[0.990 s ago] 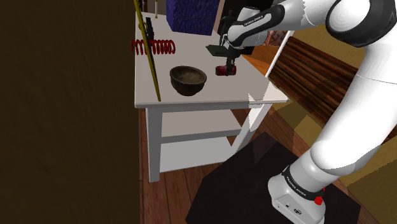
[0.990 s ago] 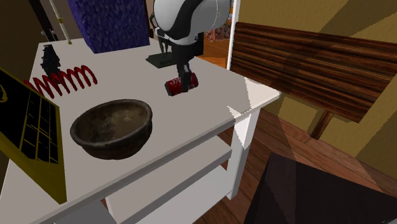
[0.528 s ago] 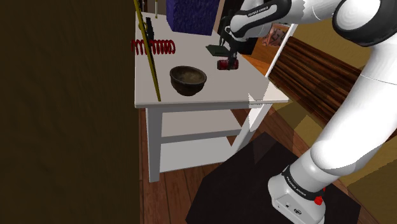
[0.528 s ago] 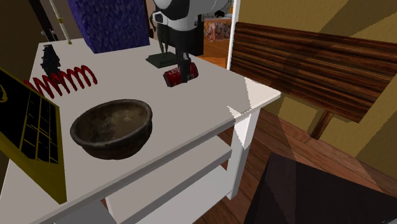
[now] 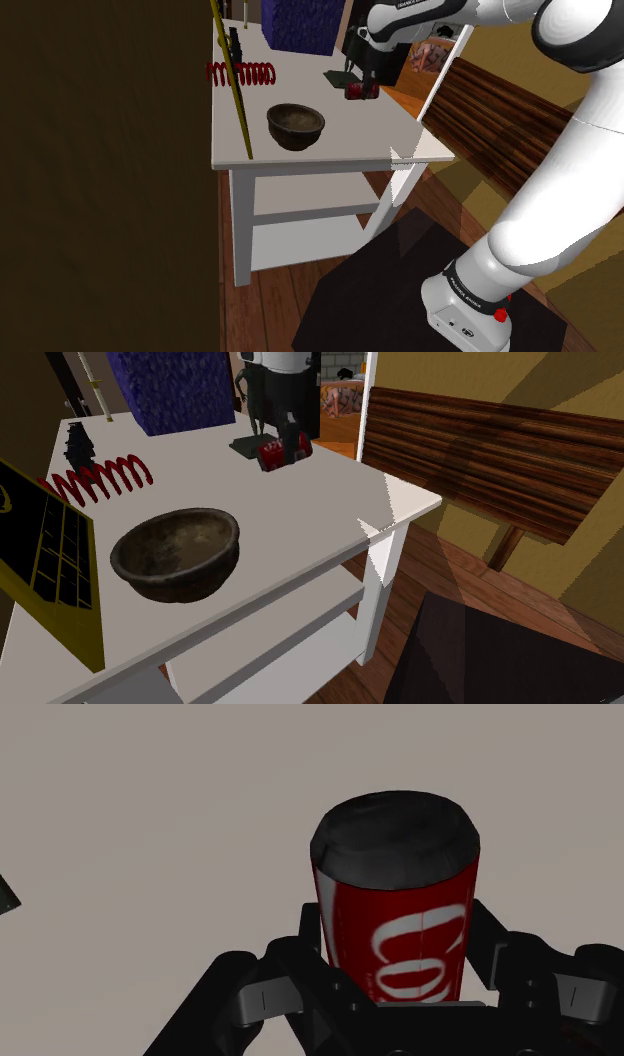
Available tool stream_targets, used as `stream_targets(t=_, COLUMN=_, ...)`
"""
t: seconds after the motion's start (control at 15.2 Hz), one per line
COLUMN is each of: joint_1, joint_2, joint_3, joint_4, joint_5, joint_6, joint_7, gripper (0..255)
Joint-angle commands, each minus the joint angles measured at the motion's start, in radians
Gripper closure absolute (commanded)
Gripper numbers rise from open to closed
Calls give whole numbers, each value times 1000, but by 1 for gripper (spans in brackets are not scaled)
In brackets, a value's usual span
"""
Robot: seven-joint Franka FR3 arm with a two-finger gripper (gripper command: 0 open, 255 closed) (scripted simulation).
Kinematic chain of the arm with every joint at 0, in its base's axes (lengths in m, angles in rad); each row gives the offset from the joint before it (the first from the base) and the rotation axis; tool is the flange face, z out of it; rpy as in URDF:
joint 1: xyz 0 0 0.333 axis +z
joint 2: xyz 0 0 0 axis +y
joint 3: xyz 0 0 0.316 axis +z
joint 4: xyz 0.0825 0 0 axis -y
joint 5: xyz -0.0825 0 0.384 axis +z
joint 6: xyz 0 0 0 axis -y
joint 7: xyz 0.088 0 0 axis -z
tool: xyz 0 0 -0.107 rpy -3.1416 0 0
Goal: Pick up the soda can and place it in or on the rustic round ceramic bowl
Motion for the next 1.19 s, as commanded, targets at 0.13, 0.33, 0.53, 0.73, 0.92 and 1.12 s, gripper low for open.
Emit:
stream_targets(t=0.13, joint_1=2, joint_2=-15, joint_3=0, joint_4=37, joint_5=-2, joint_6=-52, joint_7=2, gripper=255)
stream_targets(t=0.33, joint_1=2, joint_2=-22, joint_3=0, joint_4=68, joint_5=-3, joint_6=-90, joint_7=1, gripper=255)
stream_targets(t=0.53, joint_1=30, joint_2=-43, joint_3=17, joint_4=53, joint_5=-17, joint_6=-97, joint_7=50, gripper=255)
stream_targets(t=0.73, joint_1=71, joint_2=-65, joint_3=43, joint_4=27, joint_5=-35, joint_6=-97, joint_7=123, gripper=255)
stream_targets(t=0.92, joint_1=110, joint_2=-78, joint_3=71, joint_4=12, joint_5=-52, joint_6=-100, joint_7=196, gripper=255)
stream_targets(t=1.12, joint_1=149, joint_2=-83, joint_3=99, joint_4=8, joint_5=-66, joint_6=-107, joint_7=269, gripper=255)
